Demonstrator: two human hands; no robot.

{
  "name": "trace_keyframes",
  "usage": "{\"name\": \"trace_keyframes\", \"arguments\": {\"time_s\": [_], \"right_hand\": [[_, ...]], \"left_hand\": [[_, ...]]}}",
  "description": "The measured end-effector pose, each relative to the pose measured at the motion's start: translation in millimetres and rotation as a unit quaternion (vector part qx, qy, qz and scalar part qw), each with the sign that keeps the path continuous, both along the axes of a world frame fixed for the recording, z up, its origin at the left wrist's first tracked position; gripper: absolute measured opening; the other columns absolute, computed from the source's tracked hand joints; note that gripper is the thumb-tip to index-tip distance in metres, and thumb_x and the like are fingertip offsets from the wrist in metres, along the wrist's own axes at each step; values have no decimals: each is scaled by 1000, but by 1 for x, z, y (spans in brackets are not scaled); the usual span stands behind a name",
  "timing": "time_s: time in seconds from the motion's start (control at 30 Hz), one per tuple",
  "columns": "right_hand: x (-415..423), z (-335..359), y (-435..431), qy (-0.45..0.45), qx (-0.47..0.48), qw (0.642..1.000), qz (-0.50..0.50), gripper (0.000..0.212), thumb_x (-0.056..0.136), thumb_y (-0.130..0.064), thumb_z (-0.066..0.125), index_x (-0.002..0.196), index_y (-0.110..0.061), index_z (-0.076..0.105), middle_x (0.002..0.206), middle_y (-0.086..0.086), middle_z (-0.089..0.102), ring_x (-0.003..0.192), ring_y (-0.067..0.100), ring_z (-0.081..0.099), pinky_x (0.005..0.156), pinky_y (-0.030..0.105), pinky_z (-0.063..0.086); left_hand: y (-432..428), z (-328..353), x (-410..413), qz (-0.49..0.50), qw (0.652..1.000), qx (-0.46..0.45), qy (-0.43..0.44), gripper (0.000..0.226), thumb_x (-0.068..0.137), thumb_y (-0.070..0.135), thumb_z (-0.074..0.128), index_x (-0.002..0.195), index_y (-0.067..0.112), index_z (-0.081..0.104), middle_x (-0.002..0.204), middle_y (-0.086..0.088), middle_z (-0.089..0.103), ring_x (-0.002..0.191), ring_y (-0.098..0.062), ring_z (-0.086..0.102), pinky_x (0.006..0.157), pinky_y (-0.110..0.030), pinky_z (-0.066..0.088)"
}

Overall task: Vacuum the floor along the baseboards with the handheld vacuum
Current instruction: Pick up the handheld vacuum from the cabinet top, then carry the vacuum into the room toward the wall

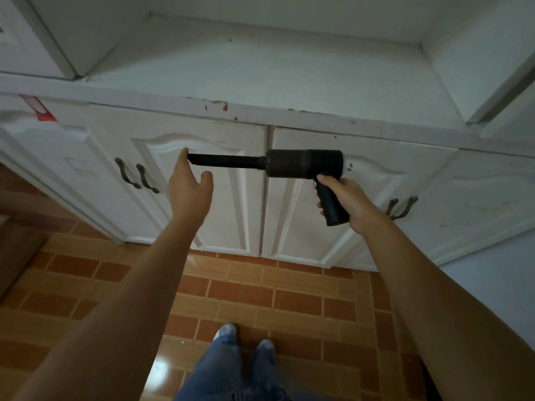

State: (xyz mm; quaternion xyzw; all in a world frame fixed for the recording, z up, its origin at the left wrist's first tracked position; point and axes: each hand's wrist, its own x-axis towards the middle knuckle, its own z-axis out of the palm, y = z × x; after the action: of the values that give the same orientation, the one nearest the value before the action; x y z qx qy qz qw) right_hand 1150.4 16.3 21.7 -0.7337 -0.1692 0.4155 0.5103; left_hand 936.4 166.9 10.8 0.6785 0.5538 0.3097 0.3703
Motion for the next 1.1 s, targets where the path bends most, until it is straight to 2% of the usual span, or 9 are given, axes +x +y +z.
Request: {"name": "trace_keyframes", "arguments": {"time_s": [0.37,0.43,0.5,0.53,0.67,0.73,0.77,0.87,1.1], "right_hand": [[-38,-23,28,11,-20,998,54,35,87,-36,63,107,-8,58,82,9,62,65,17,61,55,27,53],[-50,-27,36,11,-23,997,67,38,87,-37,63,109,-7,57,83,9,62,64,17,60,54,27,53],[-66,-30,46,12,-25,996,83,40,87,-36,63,112,-6,57,84,9,62,64,17,60,54,27,52],[-75,-31,51,11,-26,995,92,41,87,-36,63,113,-6,56,85,9,62,64,17,61,55,27,52],[-123,-36,72,13,-25,990,138,40,87,-36,64,113,-7,56,87,9,62,66,17,61,57,27,54],[-152,-37,81,14,-25,986,165,41,86,-36,64,113,-7,56,88,10,62,64,17,61,54,27,53],[-167,-38,86,12,-26,983,181,41,86,-36,64,114,-7,56,89,10,62,65,17,61,54,27,53],[-213,-39,96,6,-23,973,232,40,87,-36,64,113,-7,55,93,12,63,66,18,61,56,28,54],[-329,-40,111,17,-21,932,362,42,86,-34,66,113,-4,54,85,9,62,64,19,61,56,30,53]], "left_hand": [[-6,-25,-48,82,995,-59,4,55,93,17,41,147,21,26,132,-22,53,111,-44,55,90,-53,48],[-6,-28,-63,103,992,-66,-3,55,95,15,40,148,20,25,127,-20,56,89,-34,63,73,-44,53],[-8,-30,-81,128,990,-66,-9,55,96,12,39,149,19,24,113,-13,59,58,-13,51,51,-24,41],[-9,-30,-91,144,987,-65,-13,56,96,11,39,149,19,23,112,-10,57,55,-9,45,48,-20,35],[-14,-28,-146,200,977,-66,-33,58,96,10,41,150,20,22,129,0,50,70,-6,53,57,-14,45],[-19,-27,-180,226,971,-71,-42,59,95,11,41,149,20,21,145,-2,41,101,-19,61,82,-33,54],[-23,-27,-198,242,967,-71,-45,58,94,12,41,149,21,22,145,-4,41,105,-25,60,84,-40,53],[-37,-29,-249,294,950,-81,-65,55,95,11,41,147,21,26,133,-9,50,65,-12,53,53,-25,43],[-91,-23,-359,434,897,-62,-59,55,96,9,42,148,17,27,132,5,44,65,-1,48,49,-8,41]]}}
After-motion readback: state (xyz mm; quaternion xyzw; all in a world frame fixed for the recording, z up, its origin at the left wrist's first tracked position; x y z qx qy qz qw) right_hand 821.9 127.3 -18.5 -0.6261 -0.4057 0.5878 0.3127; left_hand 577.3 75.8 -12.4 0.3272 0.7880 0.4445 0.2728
